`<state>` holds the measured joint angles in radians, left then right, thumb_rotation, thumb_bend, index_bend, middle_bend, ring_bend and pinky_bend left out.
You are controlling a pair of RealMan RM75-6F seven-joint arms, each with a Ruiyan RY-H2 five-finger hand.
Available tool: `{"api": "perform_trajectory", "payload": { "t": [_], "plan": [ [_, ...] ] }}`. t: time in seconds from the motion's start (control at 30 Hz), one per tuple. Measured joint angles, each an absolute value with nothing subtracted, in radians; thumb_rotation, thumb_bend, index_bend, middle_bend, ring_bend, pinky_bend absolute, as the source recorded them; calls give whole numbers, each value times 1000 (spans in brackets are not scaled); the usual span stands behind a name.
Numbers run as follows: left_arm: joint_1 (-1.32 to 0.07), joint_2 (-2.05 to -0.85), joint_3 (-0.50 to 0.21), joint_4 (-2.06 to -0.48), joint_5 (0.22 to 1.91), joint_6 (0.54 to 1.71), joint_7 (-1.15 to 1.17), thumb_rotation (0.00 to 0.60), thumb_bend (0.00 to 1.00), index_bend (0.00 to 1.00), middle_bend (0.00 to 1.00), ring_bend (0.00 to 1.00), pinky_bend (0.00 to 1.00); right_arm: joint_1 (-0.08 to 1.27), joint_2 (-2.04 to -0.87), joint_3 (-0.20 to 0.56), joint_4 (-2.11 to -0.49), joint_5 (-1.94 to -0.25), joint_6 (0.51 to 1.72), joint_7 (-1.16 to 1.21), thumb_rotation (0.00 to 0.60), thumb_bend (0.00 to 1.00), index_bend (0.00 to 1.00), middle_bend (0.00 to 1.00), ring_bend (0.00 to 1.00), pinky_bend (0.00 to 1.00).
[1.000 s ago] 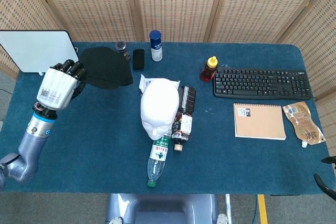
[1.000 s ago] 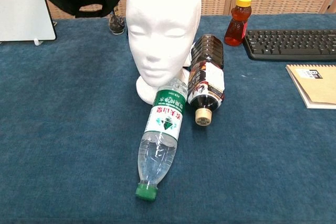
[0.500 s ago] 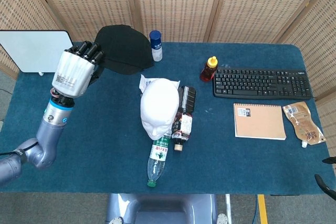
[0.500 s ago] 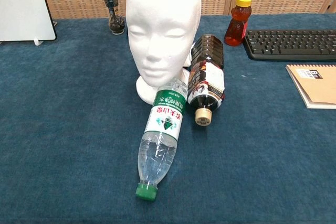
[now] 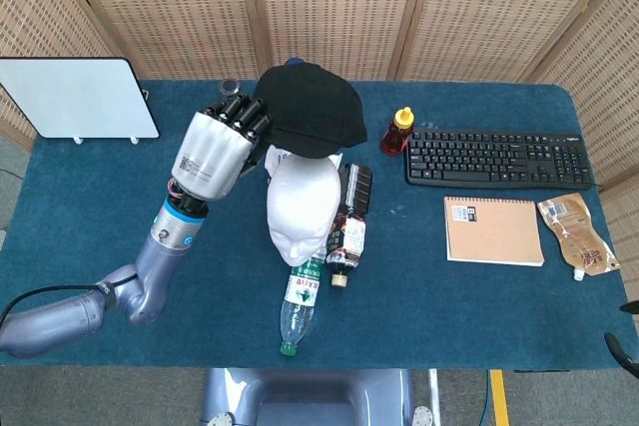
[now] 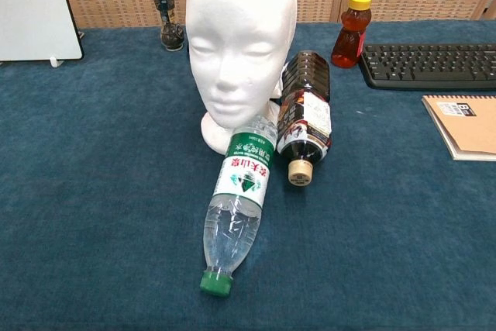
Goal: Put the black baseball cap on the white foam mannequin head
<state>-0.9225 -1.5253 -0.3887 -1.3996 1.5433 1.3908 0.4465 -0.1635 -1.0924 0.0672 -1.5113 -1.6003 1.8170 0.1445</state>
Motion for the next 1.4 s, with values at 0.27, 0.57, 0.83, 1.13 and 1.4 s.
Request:
{"api": "perform_trajectory", "payload": {
  "t": [0.27,0.57,0.83,1.13,1.4],
  "plan": [
    [-918,-1578,-336,-1403,1575,1416,486,600,675,656,464,414,742,-172,-1095,66,-1495,-1594,1821,166,600,235,434,471,518,575],
    [-866,-1577,-271,-1442,1625,1463,535,600,673,656,465,418,743,-170,-1100,64,-1485,-1595,1815,176,600,233,434,472,518,575],
    [-830,-1572,-222,-1474,1675,1477,581,600,671,656,469,420,742,-166,-1108,62,-1484,-1601,1808,179,600,234,434,472,518,575],
    [-801,-1576,-199,-1507,1730,1498,636,600,671,656,469,420,742,-168,-1112,62,-1475,-1595,1807,188,600,234,434,472,517,574],
    [-756,-1572,-163,-1533,1761,1507,669,600,669,656,469,420,742,-165,-1115,62,-1469,-1593,1797,191,600,234,434,472,518,574]
  ]
}}
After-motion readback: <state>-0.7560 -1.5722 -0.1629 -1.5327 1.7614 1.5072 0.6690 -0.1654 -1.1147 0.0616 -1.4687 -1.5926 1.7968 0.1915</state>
